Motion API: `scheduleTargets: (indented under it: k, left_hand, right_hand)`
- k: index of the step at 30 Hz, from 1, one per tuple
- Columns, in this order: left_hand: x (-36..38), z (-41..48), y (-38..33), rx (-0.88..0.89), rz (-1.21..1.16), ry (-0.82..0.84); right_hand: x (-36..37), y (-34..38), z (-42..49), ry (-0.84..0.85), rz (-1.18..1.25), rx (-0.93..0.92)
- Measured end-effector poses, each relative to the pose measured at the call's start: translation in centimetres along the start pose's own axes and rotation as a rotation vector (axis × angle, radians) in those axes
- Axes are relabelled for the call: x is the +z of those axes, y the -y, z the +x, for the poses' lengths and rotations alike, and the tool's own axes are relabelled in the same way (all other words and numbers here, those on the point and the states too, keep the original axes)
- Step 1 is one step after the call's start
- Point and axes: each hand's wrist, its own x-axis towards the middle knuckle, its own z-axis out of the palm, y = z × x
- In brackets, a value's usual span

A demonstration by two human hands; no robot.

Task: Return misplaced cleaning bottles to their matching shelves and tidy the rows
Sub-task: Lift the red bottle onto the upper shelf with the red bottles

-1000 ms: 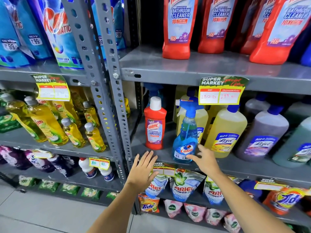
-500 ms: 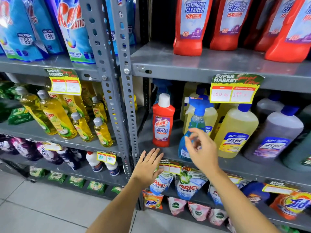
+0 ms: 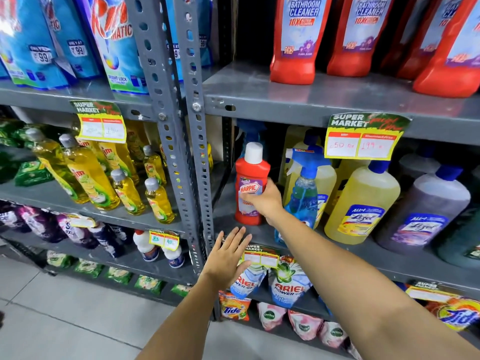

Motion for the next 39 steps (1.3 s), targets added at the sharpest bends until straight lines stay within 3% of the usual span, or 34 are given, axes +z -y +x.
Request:
scheduleTargets:
  k: [8, 11, 17, 20, 24, 28, 30, 34, 39]
  left_hand:
    - [-0.2, 0.0, -0.4, -0.047, -0.015, 0.029]
    - [-0.3, 0.0, -0.2, -0.038, -0.064, 0.029]
    - [-5.2, 0.8, 0.2, 0.033, -0.211, 0.006]
    - [-11.7, 2.0, -0.9, 0.112, -0.34, -0.265]
    - [-22.6, 2.7, -1.4, 0.252, -0.396, -0.764]
    - [-30.7, 3.3, -0.7, 0.237, -0.393, -1.12]
    - [-33.1, 4.3, -0.8, 0.219, -0.337, -1.058]
    - [-33.9, 6.7, -1.3, 0.032, -0.104, -0.701]
    - [-33.0, 7.7, -0.9, 0.057, -0.093, -0.811]
  right_hand:
    - [0.1, -0.3, -1.9, -0.043, -0.034, -0.097]
    - [-1.7, 1.3, -4.8, -0.019, 0.075, -0.143]
    - [-10.1, 10.0, -11.7, 0.053, 0.214, -0.446]
    - [-15.6, 15.2, -14.5, -0.019, 0.242, -0.631]
    - [-22.2, 21.3, -16.3, -0.15, 0.34, -0.852]
    - [-26.3, 24.8, -13.7, -0.276, 0.309, -0.92]
    - [-27.4, 25.3, -10.9, -0.3, 0.273, -0.889]
    - [-27.2, 24.8, -6.3, -0.287, 0.199, -0.671]
    - [-27.1, 24.2, -2.9, -0.303, 0.099, -0.622]
